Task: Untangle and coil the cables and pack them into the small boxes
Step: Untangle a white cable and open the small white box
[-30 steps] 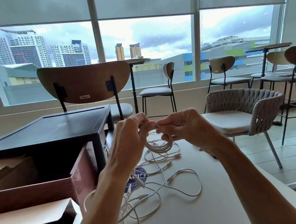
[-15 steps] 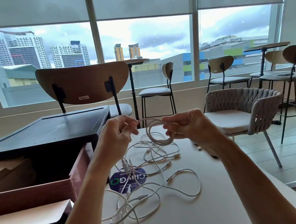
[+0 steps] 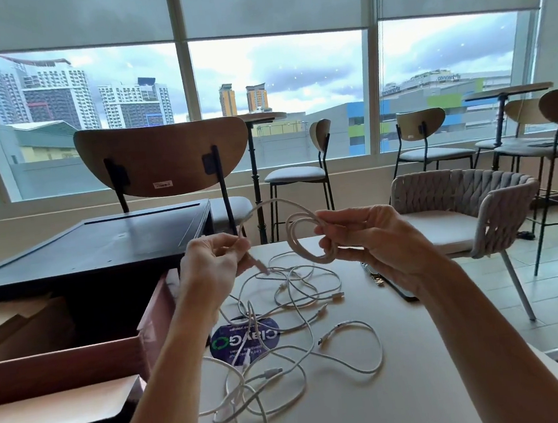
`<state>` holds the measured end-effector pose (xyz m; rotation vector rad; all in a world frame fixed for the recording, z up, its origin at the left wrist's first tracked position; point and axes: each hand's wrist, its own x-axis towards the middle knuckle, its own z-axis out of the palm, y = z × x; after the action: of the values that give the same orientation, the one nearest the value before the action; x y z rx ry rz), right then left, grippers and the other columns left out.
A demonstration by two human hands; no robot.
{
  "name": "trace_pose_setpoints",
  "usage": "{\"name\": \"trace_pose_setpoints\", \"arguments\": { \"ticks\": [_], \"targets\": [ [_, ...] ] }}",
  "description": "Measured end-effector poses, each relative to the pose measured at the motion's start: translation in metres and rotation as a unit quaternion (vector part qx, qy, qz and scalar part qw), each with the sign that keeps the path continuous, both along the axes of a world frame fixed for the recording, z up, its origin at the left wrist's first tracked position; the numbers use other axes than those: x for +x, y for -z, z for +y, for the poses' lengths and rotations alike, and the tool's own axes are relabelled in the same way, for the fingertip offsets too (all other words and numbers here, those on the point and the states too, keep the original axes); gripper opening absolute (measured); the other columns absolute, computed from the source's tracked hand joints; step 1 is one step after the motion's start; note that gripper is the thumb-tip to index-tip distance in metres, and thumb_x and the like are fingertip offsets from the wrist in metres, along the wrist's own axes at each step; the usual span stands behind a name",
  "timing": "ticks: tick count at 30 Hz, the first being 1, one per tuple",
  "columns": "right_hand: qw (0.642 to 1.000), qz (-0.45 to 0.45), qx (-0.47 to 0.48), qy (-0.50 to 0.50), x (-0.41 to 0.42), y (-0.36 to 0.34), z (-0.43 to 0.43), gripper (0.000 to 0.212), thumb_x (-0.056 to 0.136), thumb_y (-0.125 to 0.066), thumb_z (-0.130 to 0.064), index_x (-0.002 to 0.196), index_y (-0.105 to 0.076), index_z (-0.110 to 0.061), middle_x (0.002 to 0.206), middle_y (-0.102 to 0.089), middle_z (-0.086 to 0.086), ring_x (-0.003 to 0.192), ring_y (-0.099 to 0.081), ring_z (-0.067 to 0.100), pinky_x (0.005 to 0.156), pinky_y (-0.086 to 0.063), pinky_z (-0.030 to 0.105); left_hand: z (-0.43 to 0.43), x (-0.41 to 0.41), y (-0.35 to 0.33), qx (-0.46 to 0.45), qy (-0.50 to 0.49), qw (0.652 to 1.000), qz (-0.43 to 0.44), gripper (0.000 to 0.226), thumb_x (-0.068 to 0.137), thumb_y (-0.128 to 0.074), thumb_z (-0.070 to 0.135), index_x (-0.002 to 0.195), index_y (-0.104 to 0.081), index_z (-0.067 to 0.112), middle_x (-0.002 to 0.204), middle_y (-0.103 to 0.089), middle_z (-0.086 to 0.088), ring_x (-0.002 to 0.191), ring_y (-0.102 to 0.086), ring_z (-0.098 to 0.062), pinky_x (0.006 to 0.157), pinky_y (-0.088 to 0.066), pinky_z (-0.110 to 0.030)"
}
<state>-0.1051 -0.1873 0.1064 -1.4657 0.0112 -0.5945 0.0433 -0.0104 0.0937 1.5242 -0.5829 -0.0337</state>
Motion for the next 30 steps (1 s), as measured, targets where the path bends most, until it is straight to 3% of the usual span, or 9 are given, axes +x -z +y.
{"name": "trace_pose_setpoints", "arguments": {
  "ticks": [2,4,10,15,18,20,24,27,30],
  "targets": [
    [1.000,-0.001,-0.007,-0.004,0.002,0.000,0.002,0.024,0.076,-0.068,-0.001,0.095,-0.079,-0.012,0.101,-0.074,0.018,0.082,-0.073,0.024,0.081,-0.060,0.035,-0.003,-0.008,-0.006,-0.118,0.090,0.980,0.131,0.006,0.089,-0.064,-0.002,0.088,-0.070,-0.004,0.081,-0.070,-0.021,0.065,-0.073,-0.019,0.059,-0.057,-0.017],
    [1.000,-0.007,-0.006,0.001,0.003,0.000,0.004,0.023,0.075,-0.069,-0.002,0.093,-0.080,-0.013,0.100,-0.075,0.017,0.082,-0.073,0.024,0.081,-0.060,0.034,-0.006,-0.018,-0.010,-0.159,0.141,0.955,0.205,0.007,0.088,-0.063,-0.005,0.088,-0.069,-0.007,0.079,-0.071,-0.021,0.064,-0.073,-0.021,0.056,-0.057,-0.018],
    [0.997,-0.026,-0.013,0.070,0.012,0.001,0.009,0.022,0.083,-0.067,0.004,0.097,-0.076,-0.011,0.093,-0.076,0.013,0.079,-0.072,0.021,0.078,-0.060,0.030,-0.012,-0.030,-0.011,-0.120,0.257,0.922,0.264,0.013,0.096,-0.054,0.007,0.098,-0.067,0.003,0.100,-0.074,-0.019,0.078,-0.074,-0.023,0.067,-0.059,-0.029],
    [0.994,-0.040,-0.017,0.098,0.015,0.003,0.012,0.023,0.084,-0.068,0.005,0.096,-0.076,-0.013,0.092,-0.077,0.011,0.082,-0.073,0.023,0.079,-0.061,0.031,-0.015,-0.034,-0.011,-0.093,0.297,0.914,0.261,0.020,0.103,-0.046,0.025,0.099,-0.061,0.012,0.093,-0.073,-0.009,0.077,-0.064,-0.018,0.070,-0.048,-0.031],
    [0.993,-0.047,-0.028,0.107,0.016,0.003,0.013,0.023,0.084,-0.068,0.005,0.096,-0.075,-0.014,0.090,-0.077,0.008,0.080,-0.073,0.021,0.076,-0.060,0.028,-0.016,-0.036,-0.013,-0.067,0.300,0.924,0.227,0.024,0.085,-0.064,0.037,0.094,-0.063,0.015,0.086,-0.069,-0.005,0.078,-0.061,-0.016,0.070,-0.047,-0.029],
    [0.992,-0.050,-0.042,0.106,0.017,0.003,0.015,0.023,0.084,-0.069,0.004,0.098,-0.075,-0.014,0.088,-0.077,0.006,0.080,-0.074,0.020,0.075,-0.059,0.026,-0.019,-0.036,-0.010,-0.032,0.266,0.945,0.186,0.034,0.074,-0.076,0.027,0.102,-0.061,0.013,0.088,-0.067,-0.005,0.081,-0.060,-0.015,0.069,-0.049,-0.029],
    [0.986,-0.056,-0.088,0.127,0.020,0.004,0.017,0.024,0.084,-0.070,0.002,0.099,-0.074,-0.017,0.088,-0.078,0.003,0.081,-0.074,0.021,0.077,-0.060,0.027,-0.025,-0.034,-0.006,-0.008,0.197,0.971,0.138,0.028,0.085,-0.072,0.003,0.110,-0.059,0.009,0.092,-0.065,-0.007,0.082,-0.065,-0.016,0.075,-0.059,-0.030],
    [0.979,-0.061,-0.116,0.155,0.022,0.005,0.016,0.025,0.084,-0.072,-0.001,0.101,-0.074,-0.019,0.087,-0.078,0.003,0.080,-0.075,0.021,0.076,-0.060,0.028,-0.023,-0.032,-0.007,-0.003,0.191,0.973,0.128,0.032,0.084,-0.072,0.001,0.112,-0.057,0.011,0.095,-0.065,-0.011,0.081,-0.069,-0.019,0.082,-0.060,-0.033],
    [0.969,-0.065,-0.145,0.189,0.023,0.006,0.016,0.025,0.084,-0.074,-0.004,0.101,-0.074,-0.022,0.088,-0.078,0.001,0.080,-0.075,0.020,0.077,-0.061,0.032,-0.021,-0.033,-0.009,-0.015,0.186,0.971,0.149,0.046,0.077,-0.077,0.001,0.116,-0.053,0.008,0.100,-0.068,-0.016,0.078,-0.072,-0.020,0.078,-0.060,-0.031]
  ]
}}
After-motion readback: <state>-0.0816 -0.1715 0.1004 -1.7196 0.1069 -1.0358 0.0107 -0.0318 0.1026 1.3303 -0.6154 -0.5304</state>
